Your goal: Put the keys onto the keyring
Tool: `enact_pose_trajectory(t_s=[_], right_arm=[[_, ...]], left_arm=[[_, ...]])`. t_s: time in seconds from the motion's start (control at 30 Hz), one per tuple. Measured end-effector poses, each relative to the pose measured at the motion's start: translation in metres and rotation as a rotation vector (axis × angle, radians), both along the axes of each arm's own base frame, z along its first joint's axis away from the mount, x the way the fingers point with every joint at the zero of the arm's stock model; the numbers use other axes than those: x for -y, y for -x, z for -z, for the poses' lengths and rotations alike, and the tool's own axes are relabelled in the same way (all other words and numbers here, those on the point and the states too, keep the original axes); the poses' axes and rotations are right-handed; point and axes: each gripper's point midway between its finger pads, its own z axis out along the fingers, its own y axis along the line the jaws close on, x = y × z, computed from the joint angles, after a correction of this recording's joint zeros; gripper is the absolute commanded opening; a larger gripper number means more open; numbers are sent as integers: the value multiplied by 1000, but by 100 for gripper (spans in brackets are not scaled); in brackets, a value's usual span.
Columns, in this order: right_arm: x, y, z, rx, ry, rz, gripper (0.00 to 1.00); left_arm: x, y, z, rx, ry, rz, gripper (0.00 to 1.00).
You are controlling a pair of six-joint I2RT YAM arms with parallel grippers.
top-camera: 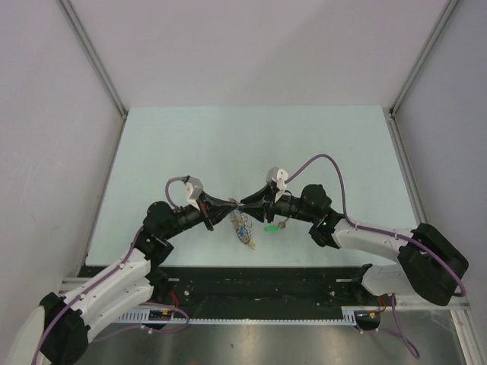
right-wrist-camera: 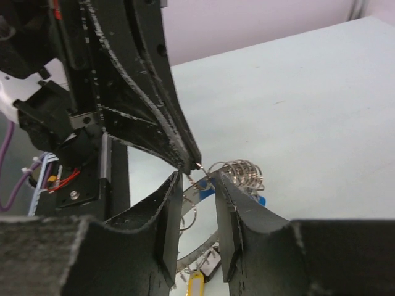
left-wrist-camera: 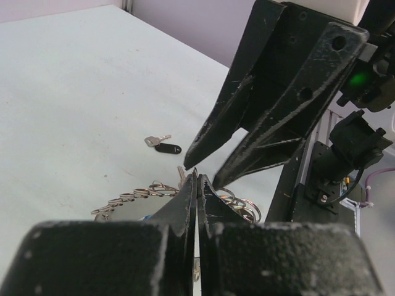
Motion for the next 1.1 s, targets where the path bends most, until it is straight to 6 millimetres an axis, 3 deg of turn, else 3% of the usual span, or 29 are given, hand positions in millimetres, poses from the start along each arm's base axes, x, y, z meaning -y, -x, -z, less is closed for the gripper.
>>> enact_pose_trajectory(t_s=[0.13, 0.5, 0.63, 0.77, 0.83, 0.87, 0.97, 1.1], right_arm=[[-1, -8, 6, -10, 11, 49, 23], [-5, -12, 11, -17, 13, 87, 23], [-7, -11, 10, -15, 9, 95, 0], [-7, -13, 10, -5, 12, 113, 0], [-7, -13, 10, 7, 19, 119, 0], [-8, -13, 10, 11, 27, 121, 0], [-7, -12, 10, 49, 72, 128, 0], [-5, -17, 6, 126, 145, 154, 0]], left_arm=[[0, 0, 0, 0, 0, -2, 0], [-1, -2, 0, 0, 1, -13, 0], [-1, -3, 0, 0, 2, -18, 0], [-2, -4, -1, 2, 3, -26, 0], [-3, -3, 0, -1, 0, -29, 7], [-4, -3, 0, -2, -4, -31, 21], [-8, -1, 1, 2, -27, -45, 37], [-15, 0, -14, 26, -70, -71, 43]])
